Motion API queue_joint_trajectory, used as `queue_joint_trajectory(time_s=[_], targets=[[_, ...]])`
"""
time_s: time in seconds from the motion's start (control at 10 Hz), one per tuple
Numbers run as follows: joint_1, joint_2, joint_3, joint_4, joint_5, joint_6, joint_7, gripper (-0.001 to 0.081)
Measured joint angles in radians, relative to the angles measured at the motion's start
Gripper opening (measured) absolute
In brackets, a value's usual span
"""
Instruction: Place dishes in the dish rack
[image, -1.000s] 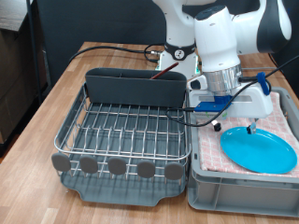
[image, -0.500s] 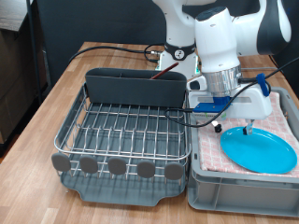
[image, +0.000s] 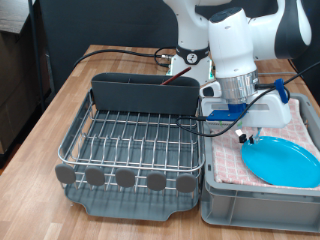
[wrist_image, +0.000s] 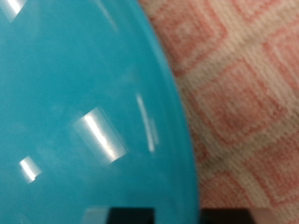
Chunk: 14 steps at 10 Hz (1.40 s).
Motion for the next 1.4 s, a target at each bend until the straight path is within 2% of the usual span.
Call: queue_joint_trajectory(time_s=[0.1,0.4,0.6,1.0,1.4], targets=[[0.000,0.000,0.000,0.000,0.000,0.000,-0.002,0.0051],[0.000,0.000,0.001,0.000,0.002,0.000,-0.009,0.0017],[0.006,0.000,-0.015,0.000,-0.046,-0.001,0.015,0.0017],[0.069,-0.024,-0.117,-0.002,-0.300,-0.043,0.221,0.0014],[0.118,-0.095,-0.205,-0.004,-0.553,-0.129,0.426,0.0014]])
